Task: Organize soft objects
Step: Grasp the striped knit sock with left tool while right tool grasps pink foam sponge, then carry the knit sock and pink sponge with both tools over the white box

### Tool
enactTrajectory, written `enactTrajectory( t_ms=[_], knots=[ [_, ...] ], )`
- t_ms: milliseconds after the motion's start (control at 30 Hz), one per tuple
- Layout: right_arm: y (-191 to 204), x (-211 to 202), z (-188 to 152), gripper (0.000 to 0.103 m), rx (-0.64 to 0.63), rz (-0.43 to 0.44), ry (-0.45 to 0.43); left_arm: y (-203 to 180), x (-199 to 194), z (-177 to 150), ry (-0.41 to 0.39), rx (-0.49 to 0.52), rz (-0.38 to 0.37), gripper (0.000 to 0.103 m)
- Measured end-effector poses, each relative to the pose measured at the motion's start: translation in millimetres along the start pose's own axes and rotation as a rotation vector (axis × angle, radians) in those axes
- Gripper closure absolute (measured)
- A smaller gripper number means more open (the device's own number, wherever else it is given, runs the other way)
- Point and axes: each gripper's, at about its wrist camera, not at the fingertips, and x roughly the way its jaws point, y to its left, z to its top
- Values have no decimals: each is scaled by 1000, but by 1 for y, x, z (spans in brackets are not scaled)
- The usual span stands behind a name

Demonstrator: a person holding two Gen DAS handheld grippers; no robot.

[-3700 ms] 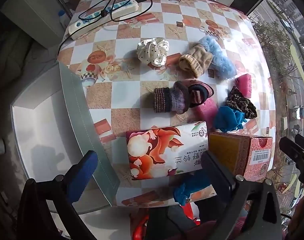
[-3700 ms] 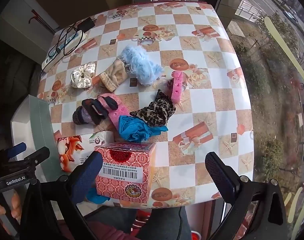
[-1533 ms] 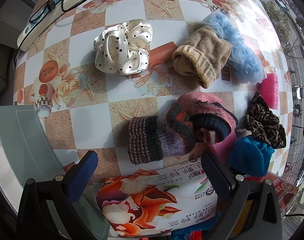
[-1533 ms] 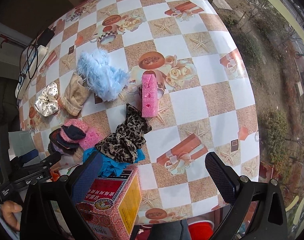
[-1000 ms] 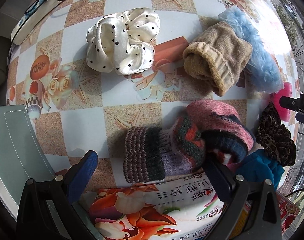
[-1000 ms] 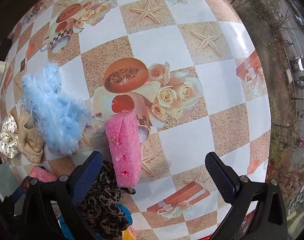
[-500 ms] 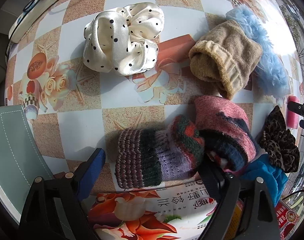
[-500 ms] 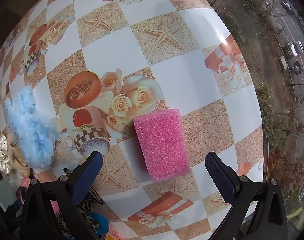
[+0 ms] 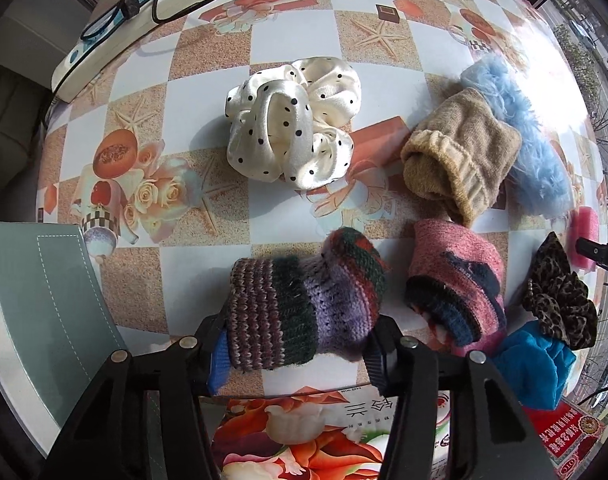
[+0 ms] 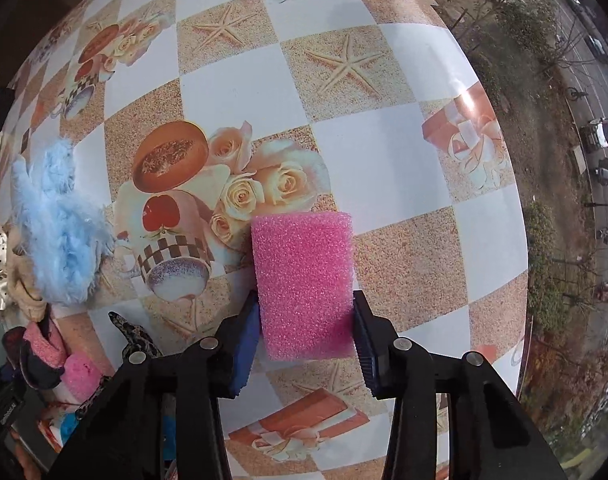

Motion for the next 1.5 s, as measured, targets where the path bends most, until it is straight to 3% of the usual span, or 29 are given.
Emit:
enactTrajectory(
  t_ms=[167, 333, 400, 600, 767, 1100, 1200, 1500],
  knots=[
    [3, -15, -14, 58, 29, 78, -18, -8, -30, 5, -86, 32, 51, 45],
    [-9, -33, -32, 58, 49, 119, -35, -33, -66, 6, -162, 91, 43, 45],
    [-12, -39, -40, 58, 50, 125, -40, -30, -84, -10, -183, 117, 36, 45],
    [-35, -74, -76, 58, 46, 137, -74, -76, -112, -24, -243, 236, -14, 45],
    [-49, -94, -79, 58, 82, 159, -102, -118, -132, -35, -277, 316, -27, 45],
    [-79, -118, -114, 58, 52, 129, -159, -205, -159, -88, -289, 541, -63, 45],
    [-87, -120, -126, 58, 38, 123, -164, -229, -159, -112, -292, 636, -27, 45],
    [-98, -115, -160, 58, -45, 128, -138, -258, -154, -182, -238, 791, -49, 45]
  ],
)
